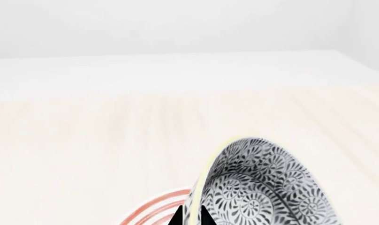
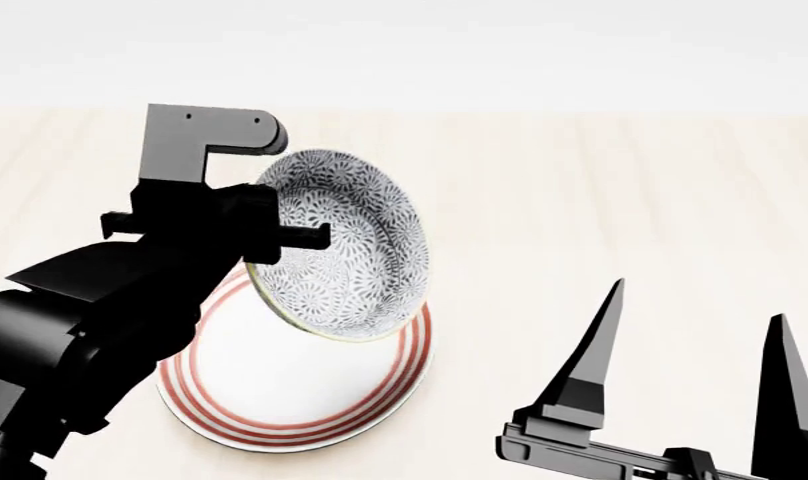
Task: Put the bowl on the plate.
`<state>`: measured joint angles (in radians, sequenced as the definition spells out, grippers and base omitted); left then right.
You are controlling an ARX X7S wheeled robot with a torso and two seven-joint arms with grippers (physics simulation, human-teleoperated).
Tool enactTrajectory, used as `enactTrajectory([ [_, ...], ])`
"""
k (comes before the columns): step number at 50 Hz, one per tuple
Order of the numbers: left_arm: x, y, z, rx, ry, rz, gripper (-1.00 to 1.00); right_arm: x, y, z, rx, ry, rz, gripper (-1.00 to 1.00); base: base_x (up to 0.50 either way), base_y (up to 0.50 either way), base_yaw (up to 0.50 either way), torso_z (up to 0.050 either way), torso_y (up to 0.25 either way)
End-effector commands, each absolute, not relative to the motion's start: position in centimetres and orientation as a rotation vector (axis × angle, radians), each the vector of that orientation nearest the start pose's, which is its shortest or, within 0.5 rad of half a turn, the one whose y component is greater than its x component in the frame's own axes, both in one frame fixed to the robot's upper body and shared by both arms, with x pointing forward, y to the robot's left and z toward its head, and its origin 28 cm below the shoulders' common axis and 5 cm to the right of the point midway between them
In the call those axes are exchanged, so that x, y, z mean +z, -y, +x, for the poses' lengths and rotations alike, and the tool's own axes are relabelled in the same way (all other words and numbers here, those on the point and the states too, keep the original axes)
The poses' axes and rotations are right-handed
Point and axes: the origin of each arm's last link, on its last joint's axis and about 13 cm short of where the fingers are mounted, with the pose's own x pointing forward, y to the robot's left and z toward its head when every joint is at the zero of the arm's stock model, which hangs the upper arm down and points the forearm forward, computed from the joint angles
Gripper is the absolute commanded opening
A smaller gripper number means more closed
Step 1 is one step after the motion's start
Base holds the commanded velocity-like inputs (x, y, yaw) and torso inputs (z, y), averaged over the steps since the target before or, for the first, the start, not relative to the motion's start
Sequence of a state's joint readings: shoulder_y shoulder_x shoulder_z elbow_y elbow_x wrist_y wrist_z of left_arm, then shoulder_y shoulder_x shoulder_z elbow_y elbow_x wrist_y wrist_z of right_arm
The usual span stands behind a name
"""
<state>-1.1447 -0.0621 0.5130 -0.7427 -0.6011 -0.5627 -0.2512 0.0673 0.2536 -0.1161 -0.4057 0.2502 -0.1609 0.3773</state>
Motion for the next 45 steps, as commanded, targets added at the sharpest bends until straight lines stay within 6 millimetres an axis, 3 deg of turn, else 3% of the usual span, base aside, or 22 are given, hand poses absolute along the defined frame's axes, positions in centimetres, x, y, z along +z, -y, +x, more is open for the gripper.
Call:
enactTrajectory([
  [1, 17.4, -14.5, 40.5, -0.145, -0.319, -0.07, -1.0, 12.3, 11.5, 21.5, -0.157, 0.582, 0.129, 1.0, 0.0, 0.0, 0.0, 0.0, 0.0],
  [18, 16.1, -15.0, 41.2, -0.105, -0.354, -0.099, -1.0, 12.1, 11.4, 21.5, -0.155, 0.575, 0.126, 1.0, 0.0, 0.0, 0.0, 0.0, 0.001],
  [45, 13.3, -15.8, 40.7, -0.073, -0.433, -0.131, -1.0, 11.8, 11.3, 21.5, -0.149, 0.564, 0.121, 1.0, 0.0, 0.0, 0.0, 0.0, 0.0],
])
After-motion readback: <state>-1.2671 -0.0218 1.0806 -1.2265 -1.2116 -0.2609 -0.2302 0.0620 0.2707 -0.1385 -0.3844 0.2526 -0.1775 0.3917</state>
